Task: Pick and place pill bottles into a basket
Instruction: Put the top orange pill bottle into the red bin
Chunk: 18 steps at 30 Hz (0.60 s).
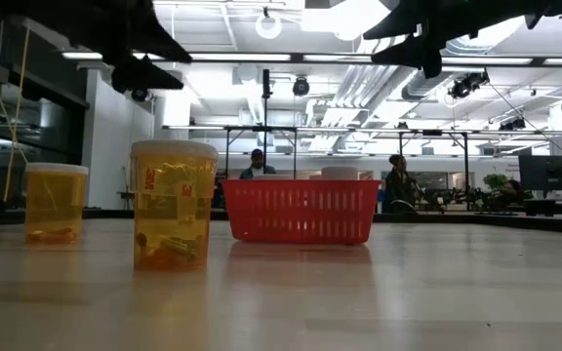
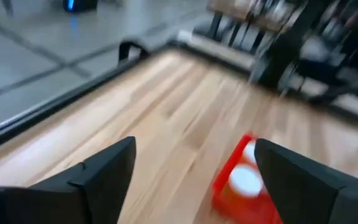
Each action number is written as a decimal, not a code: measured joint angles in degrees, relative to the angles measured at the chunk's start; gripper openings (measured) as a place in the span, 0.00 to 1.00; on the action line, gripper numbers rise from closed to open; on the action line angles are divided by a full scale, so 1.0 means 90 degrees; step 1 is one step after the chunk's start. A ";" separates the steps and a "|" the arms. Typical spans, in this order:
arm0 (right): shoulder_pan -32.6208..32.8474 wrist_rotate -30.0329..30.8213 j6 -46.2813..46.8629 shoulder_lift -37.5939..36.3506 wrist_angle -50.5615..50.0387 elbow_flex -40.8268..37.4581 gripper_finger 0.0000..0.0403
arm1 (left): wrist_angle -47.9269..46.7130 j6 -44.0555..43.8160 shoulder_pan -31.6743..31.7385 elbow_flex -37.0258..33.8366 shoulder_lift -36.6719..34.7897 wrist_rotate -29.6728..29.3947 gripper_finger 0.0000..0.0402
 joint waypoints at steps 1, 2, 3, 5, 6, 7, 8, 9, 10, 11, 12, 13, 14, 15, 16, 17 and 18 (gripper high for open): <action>0.0000 0.0032 0.0000 0.0000 -0.0017 0.0000 0.64 | -0.0351 0.0015 0.0053 0.0210 0.0192 0.0021 0.92; 0.0000 0.0042 0.0000 0.0000 -0.0052 0.0000 0.64 | -0.0762 0.0017 0.0155 0.0442 0.0374 0.0113 0.93; 0.0000 0.0059 0.0000 0.0000 -0.0099 0.0000 0.64 | -0.1182 -0.0009 0.0271 0.0679 0.0574 0.0218 0.94; 0.0000 0.0140 -0.0002 0.0002 -0.0169 0.0000 0.64 | -0.1877 -0.0007 0.0579 0.1139 0.0989 0.0511 0.93; 0.0000 0.0169 -0.0002 0.0002 -0.0189 0.0000 0.64 | -0.2141 0.0004 0.0746 0.1350 0.1183 0.0678 0.93; 0.0000 0.0202 -0.0002 0.0002 -0.0213 0.0000 0.64 | -0.2358 0.0090 0.0928 0.1534 0.1366 0.0895 0.92; 0.0000 0.0208 -0.0002 0.0002 -0.0227 0.0002 0.64 | -0.2483 0.0229 0.1120 0.1703 0.1561 0.1137 0.91; 0.0000 0.0208 -0.0002 0.0002 -0.0229 0.0002 0.64 | -0.2517 0.0397 0.1300 0.1855 0.1737 0.1332 0.90; 0.0000 0.0206 -0.0002 0.0005 -0.0242 0.0002 0.64 | -0.2514 0.0589 0.1468 0.1981 0.1900 0.1563 0.89; 0.0000 0.0206 -0.0002 0.0005 -0.0252 0.0002 0.64 | -0.2519 0.0823 0.1630 0.2089 0.2059 0.1761 0.88; 0.0000 0.0206 -0.0002 0.0005 -0.0269 0.0008 0.64 | -0.2516 0.1051 0.1769 0.2184 0.2211 0.1924 0.87; 0.0000 0.0206 -0.0002 0.0005 -0.0276 0.0010 0.64 | -0.2502 0.1290 0.1895 0.2266 0.2359 0.2063 0.87; 0.0000 0.0206 -0.0002 0.0005 -0.0284 0.0012 0.64 | -0.2500 0.1502 0.2015 0.2319 0.2494 0.2201 0.86; 0.0000 0.0206 -0.0002 0.0005 -0.0301 0.0012 0.64 | -0.2518 0.1704 0.2124 0.2351 0.2617 0.2333 0.86; 0.0000 0.0206 -0.0002 0.0005 -0.0321 0.0012 0.64 | -0.2525 0.1904 0.2228 0.2379 0.2729 0.2466 0.86; 0.0000 0.0206 -0.0002 0.0005 -0.0357 0.0012 0.64 | -0.2524 0.2097 0.2325 0.2399 0.2833 0.2575 0.85; 0.0000 0.0206 -0.0002 0.0005 -0.0398 0.0012 0.64 | -0.2578 0.2300 0.2423 0.2412 0.2923 0.2689 0.85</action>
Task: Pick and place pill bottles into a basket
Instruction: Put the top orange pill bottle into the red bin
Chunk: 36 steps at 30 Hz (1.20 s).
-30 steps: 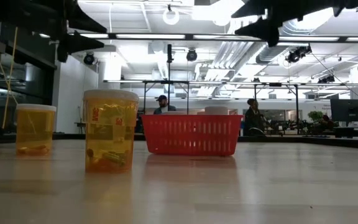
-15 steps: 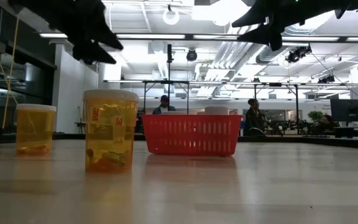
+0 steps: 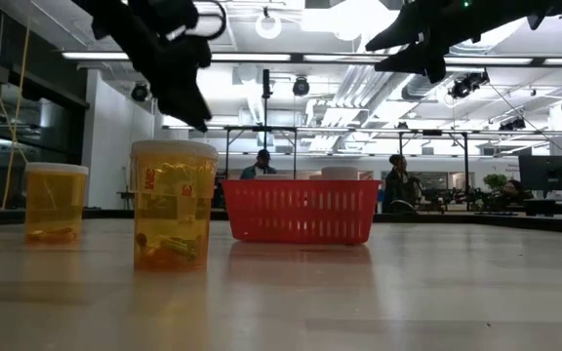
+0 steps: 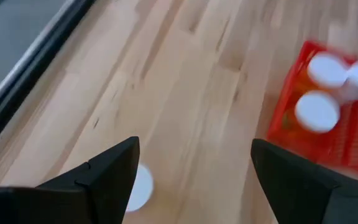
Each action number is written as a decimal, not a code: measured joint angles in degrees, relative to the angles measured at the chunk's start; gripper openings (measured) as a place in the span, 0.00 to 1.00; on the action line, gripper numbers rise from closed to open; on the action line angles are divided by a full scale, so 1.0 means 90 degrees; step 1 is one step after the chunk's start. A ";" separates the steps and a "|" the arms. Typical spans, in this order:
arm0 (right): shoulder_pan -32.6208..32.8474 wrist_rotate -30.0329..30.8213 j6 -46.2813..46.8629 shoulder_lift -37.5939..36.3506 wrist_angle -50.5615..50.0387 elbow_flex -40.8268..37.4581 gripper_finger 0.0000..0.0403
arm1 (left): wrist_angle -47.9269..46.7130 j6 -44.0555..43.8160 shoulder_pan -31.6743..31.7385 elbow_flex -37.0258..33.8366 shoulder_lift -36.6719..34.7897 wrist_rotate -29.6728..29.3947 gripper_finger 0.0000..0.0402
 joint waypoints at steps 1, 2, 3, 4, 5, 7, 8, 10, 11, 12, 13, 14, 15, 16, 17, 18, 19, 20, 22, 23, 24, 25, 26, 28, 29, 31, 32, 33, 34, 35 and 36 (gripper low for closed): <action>0.0000 0.0000 0.0000 0.0000 -0.0032 0.0000 0.64 | -0.0077 0.0204 0.0093 0.0005 0.0072 0.0083 0.85; 0.0000 0.0000 0.0000 0.0000 -0.0061 0.0000 0.64 | -0.0157 0.0378 0.0185 0.0005 0.0135 0.0142 0.86; 0.0000 0.0000 0.0000 0.0000 -0.0094 0.0000 0.64 | -0.0244 0.0540 0.0268 0.0005 0.0182 0.0146 0.86; 0.0000 0.0000 0.0000 0.0000 -0.0131 0.0000 0.64 | -0.0345 0.0720 0.0337 0.0007 0.0222 0.0146 0.86; 0.0000 0.0000 0.0000 0.0000 -0.0168 0.0000 0.64 | -0.0422 0.0882 0.0401 0.0006 0.0256 0.0150 0.87; 0.0000 0.0000 0.0000 0.0000 -0.0206 0.0000 0.64 | -0.0518 0.1171 0.0504 0.0007 0.0316 0.0157 0.87; 0.0000 0.0000 0.0000 0.0000 -0.0215 0.0000 0.64 | -0.0585 0.1306 0.0549 0.0008 0.0340 0.0166 0.87; 0.0000 0.0000 0.0000 0.0000 -0.0217 0.0000 0.64 | -0.0722 0.1510 0.0629 0.0012 0.0429 0.0243 0.87; 0.0000 0.0000 0.0000 0.0000 -0.0217 0.0000 0.64 | -0.0797 0.1552 0.0660 0.0012 0.0498 0.0298 0.87; 0.0000 0.0000 0.0000 0.0000 -0.0217 0.0000 0.64 | -0.0875 0.1559 0.0686 0.0012 0.0566 0.0297 0.88; 0.0000 0.0000 0.0000 0.0000 -0.0217 0.0000 0.64 | -0.0929 0.1559 0.0693 0.0012 0.0640 0.0297 0.88; 0.0000 0.0000 0.0000 0.0000 -0.0216 0.0000 0.64 | -0.0971 0.1573 0.0688 0.0012 0.0727 0.0289 0.89; 0.0000 0.0000 0.0000 0.0000 -0.0217 0.0000 0.64 | -0.1002 0.1586 0.0688 0.0012 0.0820 0.0289 0.90; 0.0000 0.0000 0.0000 0.0000 -0.0217 0.0000 0.64 | -0.1034 0.1622 0.0684 0.0012 0.0910 0.0289 0.91; 0.0000 0.0001 0.0000 0.0000 -0.0217 0.0000 0.64 | -0.1066 0.1701 0.0683 0.0009 0.0987 0.0288 0.93; 0.0000 0.0011 0.0000 0.0000 -0.0215 0.0000 0.64 | -0.1059 0.1750 0.0683 0.0009 0.1048 0.0287 0.95; 0.0000 0.0043 0.0000 0.0000 -0.0215 0.0000 0.64 | -0.1026 0.1762 0.0683 0.0009 0.1092 0.0287 0.97; 0.0000 0.0064 0.0000 0.0000 -0.0217 0.0000 0.64 | -0.1016 0.1800 0.0683 0.0010 0.1132 0.0258 0.98; 0.0000 0.0123 0.0000 0.0000 -0.0216 0.0000 0.64 | -0.1044 0.1891 0.0683 0.0009 0.1165 0.0042 0.98; 0.0000 0.0142 0.0000 0.0000 -0.0217 0.0000 0.64 | -0.1031 0.1941 0.0683 0.0009 0.1165 -0.0053 0.98; 0.0000 0.0173 0.0000 0.0000 -0.0218 0.0000 0.64 | -0.0998 0.2016 0.0683 0.0011 0.1163 -0.0104 0.97; 0.0000 0.0211 -0.0001 0.0000 -0.0224 0.0000 0.64 | -0.0981 0.2079 0.0683 0.0012 0.1163 -0.0152 0.97; 0.0000 0.0265 -0.0002 0.0000 -0.0232 0.0000 0.64 | -0.0971 0.2143 0.0684 0.0012 0.1163 -0.0192 0.97; -0.0001 0.0302 -0.0036 0.0000 -0.0254 0.0000 0.64 | -0.0820 0.2224 0.0683 0.0012 0.1163 -0.0219 0.97; 0.0000 0.0314 -0.0066 0.0000 -0.0256 0.0000 0.64 | -0.0713 0.2244 0.0683 0.0011 0.1163 -0.0222 0.98; 0.0000 0.0316 -0.0111 0.0000 -0.0258 0.0000 0.64 | -0.0509 0.2246 0.0683 0.0011 0.1163 -0.0269 0.99; -0.0002 0.0316 -0.0112 0.0000 -0.0258 0.0000 0.64 | -0.0427 0.2262 0.0680 0.0012 0.1163 -0.0357 0.99; 0.0000 0.0316 -0.0109 0.0000 -0.0258 0.0000 0.64 | -0.0388 0.2309 0.0683 0.0012 0.1163 -0.0415 0.99; -0.0001 0.0316 -0.0109 0.0000 -0.0258 0.0000 0.64 | -0.0389 0.2364 0.0683 0.0012 0.1163 -0.0434 0.99; -0.0002 0.0316 -0.0108 0.0000 -0.0258 0.0000 0.64 | -0.0389 0.2395 0.0683 0.0012 0.1163 -0.0466 0.98; 0.0000 0.0316 -0.0101 0.0000 -0.0258 0.0000 0.64 | -0.0389 0.2401 0.0688 0.0012 0.1163 -0.0480 0.98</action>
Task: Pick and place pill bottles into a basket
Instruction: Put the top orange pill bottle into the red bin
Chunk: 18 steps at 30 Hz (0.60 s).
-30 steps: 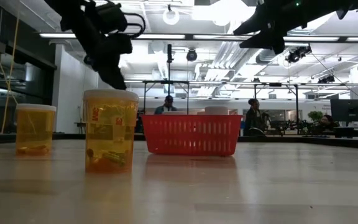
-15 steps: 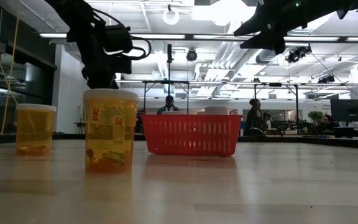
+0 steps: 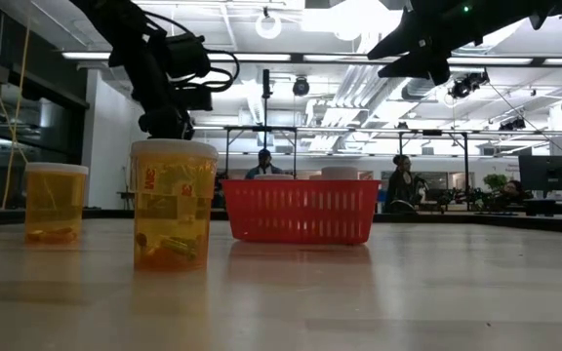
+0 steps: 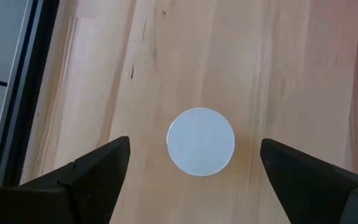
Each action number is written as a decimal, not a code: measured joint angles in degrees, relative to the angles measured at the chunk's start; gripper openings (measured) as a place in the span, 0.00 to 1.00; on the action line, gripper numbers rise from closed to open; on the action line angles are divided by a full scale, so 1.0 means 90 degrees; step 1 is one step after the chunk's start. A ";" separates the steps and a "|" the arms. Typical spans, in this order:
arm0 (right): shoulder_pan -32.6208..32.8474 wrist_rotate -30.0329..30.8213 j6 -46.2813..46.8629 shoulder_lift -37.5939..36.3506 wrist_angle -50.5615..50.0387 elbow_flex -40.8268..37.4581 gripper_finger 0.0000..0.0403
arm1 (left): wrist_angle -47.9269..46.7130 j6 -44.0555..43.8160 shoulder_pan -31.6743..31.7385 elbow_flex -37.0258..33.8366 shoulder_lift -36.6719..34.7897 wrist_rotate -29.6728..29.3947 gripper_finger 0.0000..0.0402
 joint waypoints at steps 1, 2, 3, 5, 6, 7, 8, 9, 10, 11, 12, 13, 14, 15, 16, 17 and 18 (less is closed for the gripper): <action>0.0000 0.0000 0.0019 0.0000 0.0000 0.0000 0.64 | 0.0000 -0.0020 0.0000 0.0000 0.0000 -0.0003 0.98; 0.0000 0.0000 0.0031 0.0000 0.0000 0.0000 0.64 | 0.0001 -0.0068 -0.0005 0.0000 0.0000 -0.0032 0.99; 0.0000 0.0000 0.0036 0.0000 -0.0002 0.0000 0.64 | 0.0005 -0.0131 -0.0007 0.0000 0.0000 -0.0087 0.99; -0.0001 0.0000 0.0040 0.0000 -0.0002 0.0000 0.64 | 0.0022 -0.0193 -0.0007 0.0000 0.0000 -0.0098 0.99; -0.0002 0.0000 0.0044 0.0000 -0.0002 0.0000 0.64 | 0.0026 -0.0193 -0.0007 0.0000 0.0006 -0.0063 0.99; -0.0001 -0.0001 0.0048 0.0000 -0.0005 0.0000 0.64 | 0.0071 -0.0199 -0.0005 0.0000 0.0036 -0.0044 0.99; -0.0002 0.0000 0.0048 0.0000 -0.0005 0.0000 0.64 | 0.0122 -0.0210 -0.0005 0.0000 0.0074 -0.0041 0.99; 0.0000 -0.0002 0.0048 0.0000 -0.0005 0.0000 0.64 | 0.0113 -0.0210 -0.0007 0.0000 0.0107 -0.0019 0.99; -0.0002 0.0000 0.0050 0.0000 -0.0007 0.0000 0.64 | 0.0096 -0.0210 -0.0005 -0.0002 0.0153 0.0020 0.99; 0.0000 -0.0002 0.0050 0.0000 -0.0010 0.0000 0.64 | 0.0119 -0.0210 -0.0007 -0.0001 0.0210 0.0067 0.98; -0.0002 -0.0002 0.0050 0.0000 -0.0014 0.0000 0.64 | 0.0120 -0.0210 -0.0007 -0.0002 0.0277 0.0073 0.98; -0.0002 -0.0002 0.0052 0.0000 -0.0019 0.0000 0.64 | 0.0102 -0.0210 -0.0007 -0.0002 0.0335 0.0067 0.98; -0.0001 -0.0002 0.0068 0.0000 -0.0024 0.0000 0.64 | 0.0112 -0.0210 -0.0007 -0.0002 0.0395 0.0063 0.99; -0.0001 -0.0002 0.0100 0.0000 -0.0031 0.0000 0.64 | 0.0160 -0.0212 -0.0007 -0.0002 0.0445 0.0063 0.99; -0.0001 -0.0003 0.0121 0.0000 -0.0047 0.0000 0.64 | 0.0213 -0.0215 -0.0006 -0.0002 0.0496 0.0063 0.99; -0.0002 -0.0002 0.0127 0.0000 -0.0051 0.0000 0.64 | 0.0234 -0.0216 -0.0007 -0.0002 0.0534 0.0060 0.99; -0.0002 -0.0002 0.0126 0.0000 -0.0051 0.0000 0.64 | 0.0221 -0.0206 -0.0007 -0.0002 0.0564 0.0059 0.99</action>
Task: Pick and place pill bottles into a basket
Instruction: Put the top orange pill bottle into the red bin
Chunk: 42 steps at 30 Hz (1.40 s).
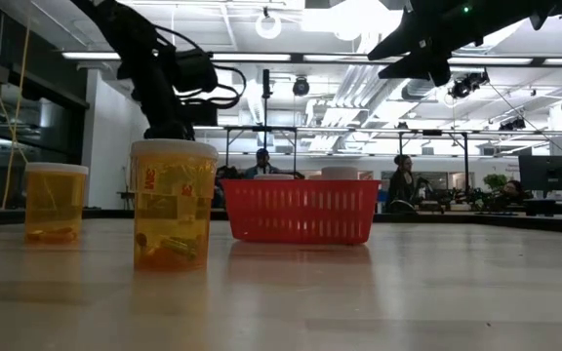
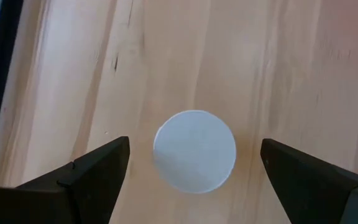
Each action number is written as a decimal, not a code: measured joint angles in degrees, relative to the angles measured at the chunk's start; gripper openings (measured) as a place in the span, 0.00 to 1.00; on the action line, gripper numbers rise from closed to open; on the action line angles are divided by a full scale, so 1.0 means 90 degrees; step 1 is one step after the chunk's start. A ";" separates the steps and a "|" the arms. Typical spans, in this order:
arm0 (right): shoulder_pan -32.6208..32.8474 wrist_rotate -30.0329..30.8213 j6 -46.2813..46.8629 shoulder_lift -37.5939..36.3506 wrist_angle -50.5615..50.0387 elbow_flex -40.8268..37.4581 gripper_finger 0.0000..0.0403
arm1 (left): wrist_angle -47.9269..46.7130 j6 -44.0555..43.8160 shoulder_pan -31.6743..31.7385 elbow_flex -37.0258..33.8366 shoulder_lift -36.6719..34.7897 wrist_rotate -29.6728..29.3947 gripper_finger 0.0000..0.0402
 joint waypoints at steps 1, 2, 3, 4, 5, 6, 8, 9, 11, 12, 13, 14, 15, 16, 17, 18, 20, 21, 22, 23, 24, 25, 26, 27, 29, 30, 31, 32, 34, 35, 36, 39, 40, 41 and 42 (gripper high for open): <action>0.0000 -0.0002 0.0000 0.0000 0.0000 0.0000 0.64 | 0.0009 0.0021 0.0000 0.0000 0.0039 -0.0002 0.99; 0.0000 0.0000 0.0000 0.0000 0.0000 0.0000 0.64 | 0.0015 0.0025 0.0000 0.0000 0.0085 -0.0002 0.99; 0.0001 0.0000 0.0000 0.0000 0.0000 0.0000 0.64 | -0.0012 0.0028 0.0000 0.0000 0.0143 -0.0002 0.99; 0.0000 0.0000 -0.0003 0.0002 0.0000 0.0000 0.64 | -0.0049 0.0033 0.0000 0.0000 0.0201 -0.0002 0.99; 0.0000 0.0002 -0.0005 0.0000 0.0000 0.0000 0.64 | -0.0056 0.0037 0.0002 0.0000 0.0259 -0.0002 0.98; 0.0000 0.0013 -0.0007 0.0002 0.0000 0.0000 0.64 | -0.0044 0.0040 0.0000 0.0000 0.0310 -0.0002 0.98; 0.0000 0.0022 -0.0011 0.0000 -0.0004 0.0000 0.64 | -0.0003 0.0039 0.0000 0.0000 0.0412 0.0032 0.98; 0.0000 0.0023 -0.0017 0.0000 -0.0005 0.0000 0.64 | 0.0061 0.0037 0.0000 0.0000 0.0466 0.0059 0.98; 0.0000 0.0034 -0.0019 0.0001 -0.0013 0.0000 0.64 | 0.0148 0.0020 0.0000 0.0000 0.0549 0.0064 0.98; 0.0000 0.0035 -0.0019 0.0000 -0.0018 0.0000 0.64 | 0.0203 0.0020 0.0000 0.0000 0.0578 0.0064 0.98; 0.0000 0.0036 -0.0019 0.0000 -0.0030 0.0000 0.64 | 0.0259 0.0020 0.0000 0.0000 0.0605 0.0066 0.98; 0.0000 0.0039 -0.0015 0.0002 -0.0047 0.0000 0.64 | 0.0292 0.0022 0.0000 0.0000 0.0631 0.0066 0.98; 0.0000 0.0044 0.0001 0.0000 -0.0071 0.0000 0.64 | 0.0305 0.0039 0.0000 0.0000 0.0650 0.0063 0.97; 0.0000 0.0047 0.0024 0.0001 -0.0099 0.0000 0.64 | 0.0302 0.0071 0.0000 0.0000 0.0654 0.0057 0.97; 0.0000 0.0046 0.0033 0.0002 -0.0124 0.0000 0.64 | 0.0300 0.0134 0.0000 0.0000 0.0654 0.0056 0.97; 0.0000 0.0047 0.0038 0.0002 -0.0141 0.0000 0.64 | 0.0307 0.0185 0.0000 0.0000 0.0652 0.0054 0.96; 0.0000 0.0046 0.0044 0.0002 -0.0149 0.0000 0.64 | 0.0308 0.0205 0.0000 -0.0001 0.0652 0.0054 0.95; 0.0000 0.0046 0.0044 0.0002 -0.0152 0.0000 0.64 | 0.0311 0.0205 0.0000 0.0000 0.0652 0.0054 0.94; 0.0000 0.0046 0.0044 0.0002 -0.0151 0.0000 0.64 | 0.0308 0.0209 0.0000 0.0000 0.0652 0.0054 0.93; 0.0000 0.0046 0.0044 0.0002 -0.0151 0.0000 0.64 | 0.0298 0.0210 0.0000 -0.0002 0.0652 0.0054 0.92; 0.0000 0.0046 0.0044 0.0002 -0.0148 0.0000 0.64 | 0.0295 0.0210 0.0000 -0.0001 0.0652 0.0054 0.90; 0.0000 0.0046 0.0044 0.0002 -0.0148 0.0000 0.64 | 0.0301 0.0210 0.0000 0.0000 0.0652 0.0054 0.89; 0.0000 0.0046 0.0044 0.0002 -0.0151 0.0000 0.64 | 0.0302 0.0210 0.0000 -0.0001 0.0652 0.0054 0.88; 0.0000 0.0045 0.0044 0.0002 -0.0151 0.0000 0.64 | 0.0295 0.0210 0.0000 0.0000 0.0652 0.0054 0.86; 0.0000 0.0046 0.0044 0.0002 -0.0150 0.0000 0.64 | 0.0294 0.0207 0.0000 -0.0001 0.0652 0.0054 0.84; 0.0000 0.0046 0.0046 0.0002 -0.0149 0.0000 0.64 | 0.0294 0.0198 0.0000 -0.0002 0.0652 0.0054 0.83; 0.0000 0.0044 0.0045 0.0002 -0.0149 0.0000 0.64 | 0.0294 0.0193 0.0000 -0.0002 0.0652 0.0054 0.81; 0.0000 0.0044 0.0046 0.0002 -0.0148 0.0000 0.64 | 0.0294 0.0190 0.0000 -0.0002 0.0652 0.0054 0.80; 0.0002 0.0044 0.0046 0.0002 -0.0148 0.0000 0.64 | 0.0292 0.0188 0.0000 -0.0002 0.0652 0.0052 0.78; 0.0000 0.0043 0.0046 0.0002 -0.0148 0.0000 0.64 | 0.0291 0.0176 0.0000 -0.0002 0.0652 0.0052 0.77; 0.0000 0.0041 0.0046 0.0002 -0.0148 0.0000 0.64 | 0.0291 0.0164 0.0000 -0.0002 0.0652 0.0052 0.76; 0.0000 0.0041 0.0046 0.0002 -0.0148 0.0000 0.64 | 0.0281 0.0164 0.0000 0.0000 0.0652 0.0052 0.72; 0.0002 0.0041 0.0046 0.0002 -0.0148 0.0000 0.64 | 0.0281 0.0164 0.0000 0.0000 0.0652 0.0050 0.71; 0.0000 0.0041 0.0046 0.0002 -0.0148 0.0000 0.64 | 0.0281 0.0164 0.0000 -0.0002 0.0652 0.0050 0.70; 0.0000 0.0039 0.0046 0.0002 -0.0148 0.0000 0.64 | 0.0281 0.0164 0.0000 -0.0001 0.0652 0.0049 0.69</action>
